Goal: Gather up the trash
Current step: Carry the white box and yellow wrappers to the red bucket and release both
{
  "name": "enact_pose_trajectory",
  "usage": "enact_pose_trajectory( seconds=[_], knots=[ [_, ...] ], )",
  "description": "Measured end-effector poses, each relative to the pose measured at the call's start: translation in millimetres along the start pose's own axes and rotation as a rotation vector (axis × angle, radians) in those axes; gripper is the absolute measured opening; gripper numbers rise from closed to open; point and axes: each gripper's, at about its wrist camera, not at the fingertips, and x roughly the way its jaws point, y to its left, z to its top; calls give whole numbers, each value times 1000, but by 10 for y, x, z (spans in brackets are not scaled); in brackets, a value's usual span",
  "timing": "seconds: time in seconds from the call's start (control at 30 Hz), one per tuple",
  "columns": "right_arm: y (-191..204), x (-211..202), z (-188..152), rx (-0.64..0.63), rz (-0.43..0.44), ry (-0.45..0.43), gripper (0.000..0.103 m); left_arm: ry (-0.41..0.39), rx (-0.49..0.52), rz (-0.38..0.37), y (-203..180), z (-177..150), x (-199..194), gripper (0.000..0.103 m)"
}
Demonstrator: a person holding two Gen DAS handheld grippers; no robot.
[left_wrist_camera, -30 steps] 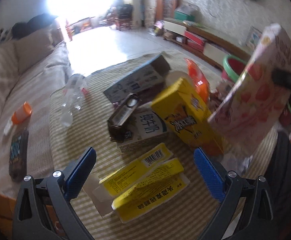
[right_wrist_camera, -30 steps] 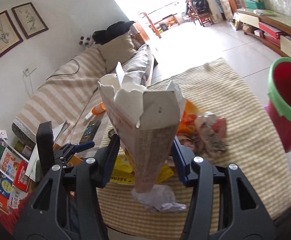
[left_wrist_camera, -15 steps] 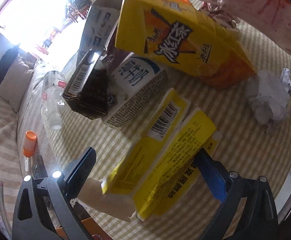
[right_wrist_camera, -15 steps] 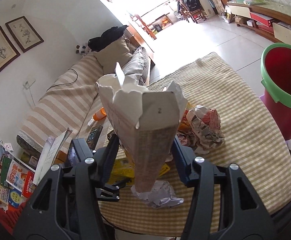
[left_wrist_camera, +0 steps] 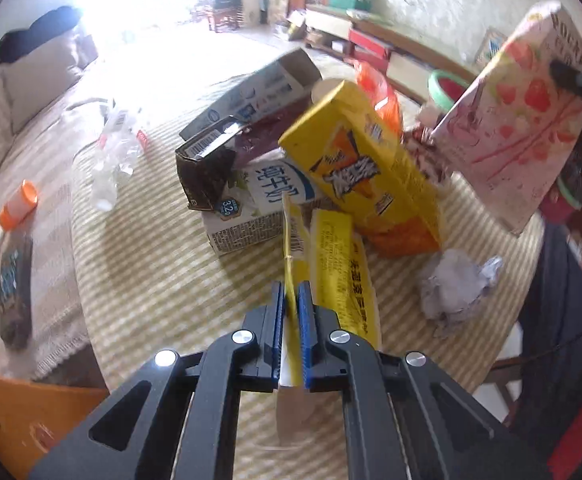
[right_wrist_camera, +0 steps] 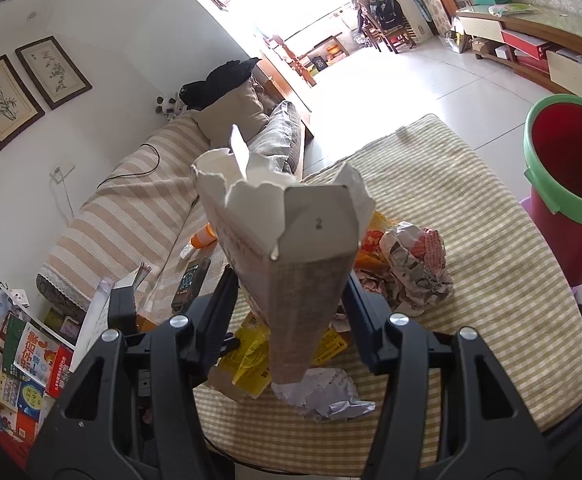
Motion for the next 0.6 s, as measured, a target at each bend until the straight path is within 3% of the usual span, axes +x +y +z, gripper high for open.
enact_pose_trajectory(
  seconds=[0.07,0.33,0.6],
  knots=[
    [26,-21,9,-15,-17,-8,52,-23,-50,-26,-44,-32,-122,4],
    [-97,-146,165,22,-29,-64,52,-90,-74,-136,-327,8,-501,4],
    [-387,-336,269,61,-111,-139,52,-155,-121,-189,-241,98,-630,4]
  ],
)
